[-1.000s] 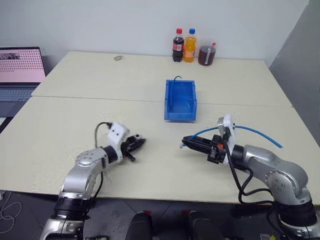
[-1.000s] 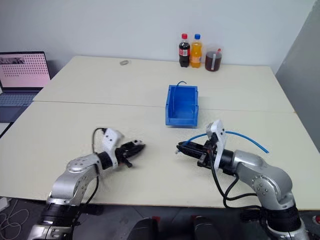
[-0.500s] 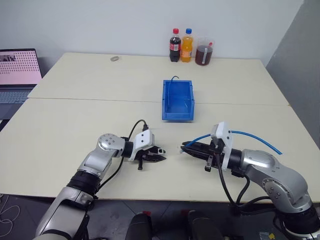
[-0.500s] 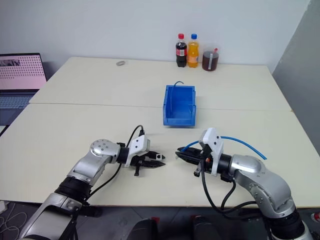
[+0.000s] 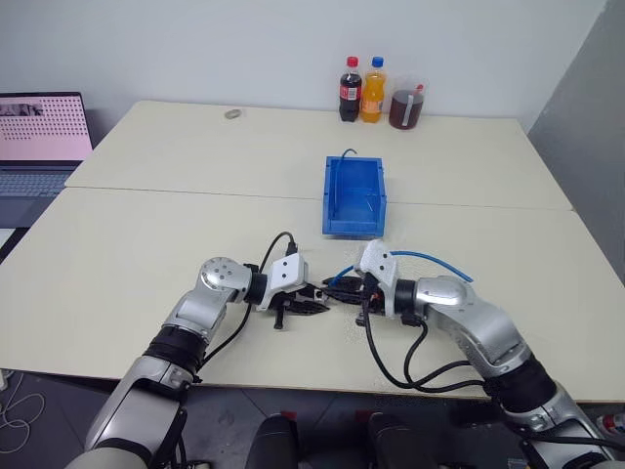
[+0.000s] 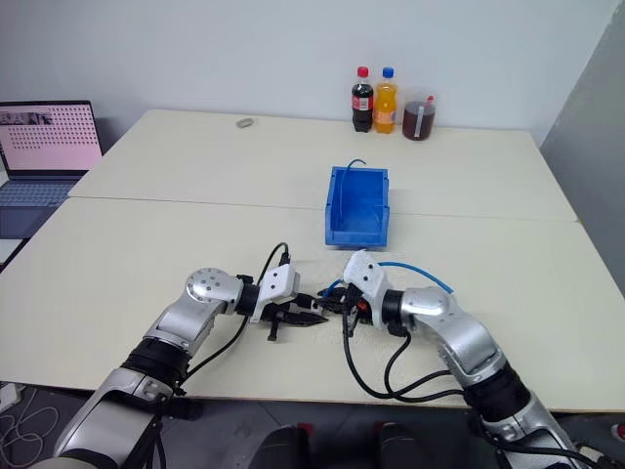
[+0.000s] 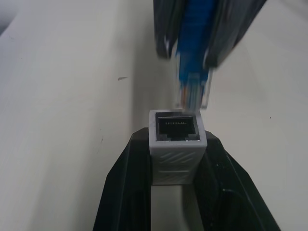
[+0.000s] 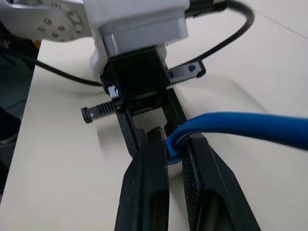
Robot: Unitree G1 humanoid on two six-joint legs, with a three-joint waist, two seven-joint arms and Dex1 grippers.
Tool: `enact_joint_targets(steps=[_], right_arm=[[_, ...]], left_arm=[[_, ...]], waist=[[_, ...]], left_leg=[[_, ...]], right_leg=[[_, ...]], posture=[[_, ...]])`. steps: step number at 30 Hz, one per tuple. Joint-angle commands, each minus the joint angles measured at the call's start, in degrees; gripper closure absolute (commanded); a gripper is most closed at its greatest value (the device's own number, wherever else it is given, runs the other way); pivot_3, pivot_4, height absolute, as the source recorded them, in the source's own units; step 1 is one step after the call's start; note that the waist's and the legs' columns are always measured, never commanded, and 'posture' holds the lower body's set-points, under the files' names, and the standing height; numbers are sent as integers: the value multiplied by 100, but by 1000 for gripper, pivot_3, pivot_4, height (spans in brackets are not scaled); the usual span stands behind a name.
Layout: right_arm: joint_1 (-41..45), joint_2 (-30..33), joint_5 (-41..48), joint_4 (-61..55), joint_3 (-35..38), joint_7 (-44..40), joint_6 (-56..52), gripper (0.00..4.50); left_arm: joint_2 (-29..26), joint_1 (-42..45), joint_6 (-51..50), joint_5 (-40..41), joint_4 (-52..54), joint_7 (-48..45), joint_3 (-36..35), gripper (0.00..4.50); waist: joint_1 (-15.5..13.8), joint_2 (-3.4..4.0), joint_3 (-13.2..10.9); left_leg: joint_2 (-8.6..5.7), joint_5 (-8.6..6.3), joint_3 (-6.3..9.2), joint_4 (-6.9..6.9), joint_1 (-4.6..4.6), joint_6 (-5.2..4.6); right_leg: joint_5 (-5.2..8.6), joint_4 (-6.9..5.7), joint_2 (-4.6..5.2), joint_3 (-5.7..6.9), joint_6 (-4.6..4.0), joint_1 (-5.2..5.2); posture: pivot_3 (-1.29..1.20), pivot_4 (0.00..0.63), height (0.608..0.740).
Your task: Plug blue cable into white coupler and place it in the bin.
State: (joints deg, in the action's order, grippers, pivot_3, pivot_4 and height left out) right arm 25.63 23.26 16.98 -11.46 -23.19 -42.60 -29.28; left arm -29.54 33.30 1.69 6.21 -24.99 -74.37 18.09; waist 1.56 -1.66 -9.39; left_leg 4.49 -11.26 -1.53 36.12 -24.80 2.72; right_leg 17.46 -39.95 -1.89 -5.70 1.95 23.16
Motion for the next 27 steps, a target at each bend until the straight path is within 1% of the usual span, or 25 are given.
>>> enact_joint_targets(steps=[1,6,14,21,27], right_arm=[[108,-94,-122,20,36,-73,134,4390],[138,-175,-267,56,1,-80,94,4390],[160,-133,-576,46,-192,-181,-18,4390],[367,-165,-785,266,-407,-357,-218,4390],[405,-73,-888,360,-526,-547,-333,4391]], left_arm=[[2,-123,-74,-213,0,3,133,3692],[-6,-137,-96,-229,39,25,130,3692],[2,-134,-97,-255,51,69,128,3692],[22,-142,-80,-275,83,76,147,3692],[39,-185,-103,-287,144,118,126,3692]], waist=[[1,0,0],[4,1,1],[4,3,5],[6,5,14],[8,15,32]], left_leg=[[0,0,0,0,0,0],[1,0,1,0,1,0],[0,0,1,0,2,0],[1,0,1,0,4,0],[0,0,0,0,4,0]], right_leg=[[0,0,0,0,0,0],[0,-2,0,1,0,0],[0,-3,0,1,0,0],[0,-4,-1,1,-1,-1],[0,-3,0,0,-1,-3]], posture=[[0,150,740],[0,150,740],[0,150,740],[0,150,740],[0,150,740]])
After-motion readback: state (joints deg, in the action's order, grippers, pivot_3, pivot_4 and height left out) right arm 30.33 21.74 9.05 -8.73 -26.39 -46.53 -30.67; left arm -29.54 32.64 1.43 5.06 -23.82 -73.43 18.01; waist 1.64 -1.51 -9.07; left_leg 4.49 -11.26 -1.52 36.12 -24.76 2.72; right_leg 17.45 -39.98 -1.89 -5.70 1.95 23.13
